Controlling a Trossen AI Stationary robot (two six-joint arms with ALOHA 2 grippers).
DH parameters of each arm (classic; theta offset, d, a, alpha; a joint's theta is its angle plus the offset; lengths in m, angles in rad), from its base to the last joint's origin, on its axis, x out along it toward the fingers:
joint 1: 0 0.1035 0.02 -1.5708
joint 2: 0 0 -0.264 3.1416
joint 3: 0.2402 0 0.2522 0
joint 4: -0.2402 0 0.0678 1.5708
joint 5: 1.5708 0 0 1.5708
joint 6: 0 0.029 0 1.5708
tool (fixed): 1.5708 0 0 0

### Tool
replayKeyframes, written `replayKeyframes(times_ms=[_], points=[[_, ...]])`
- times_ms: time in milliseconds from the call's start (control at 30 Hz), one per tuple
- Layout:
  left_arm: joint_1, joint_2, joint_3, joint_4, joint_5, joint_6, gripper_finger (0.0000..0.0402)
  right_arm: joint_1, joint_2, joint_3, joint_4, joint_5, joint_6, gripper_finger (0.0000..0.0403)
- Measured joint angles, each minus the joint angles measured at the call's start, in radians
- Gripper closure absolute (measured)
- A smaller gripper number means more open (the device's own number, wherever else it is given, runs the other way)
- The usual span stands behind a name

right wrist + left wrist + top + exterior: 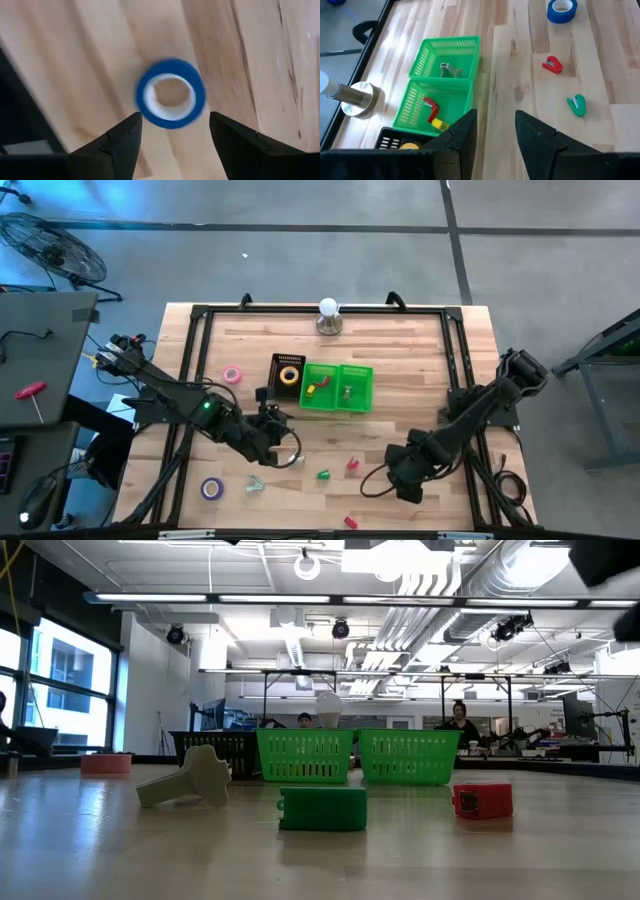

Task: Pick and place Stapler, Stapler remover, tape
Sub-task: Put the right blue tape into the black bin

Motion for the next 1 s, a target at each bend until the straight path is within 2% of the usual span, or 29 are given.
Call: replayKeyframes(times_ms=[300, 567, 733, 867, 1000], points=[[0.001, 0.019, -0.001, 0.041, -0.020, 0.067, 0.0273, -0.044, 0.000, -0.134, 0.076, 0.009, -0.002, 0.0179], [0.001, 0.018, 0.000, 0.074, -0.026, 0.075, 0.0273, -0.074, -0.002, -0.251, 0.253, -0.037, -0.033, 0.0179], [0.003, 0.026, 0.000, 0.077, -0.025, 0.063, 0.0273, -0.084, -0.006, -0.301, 0.281, -0.011, -0.025, 0.0184], [0.022, 0.052, 0.000, 0.076, -0.022, 0.059, 0.0273, -0.087, -0.005, -0.302, 0.275, 0.008, -0.049, 0.0241], [0.038, 0.094, 0.000, 0.073, -0.017, 0.044, 0.0273, -0.091, -0.003, -0.279, 0.252, 0.041, -0.123, 0.0347]])
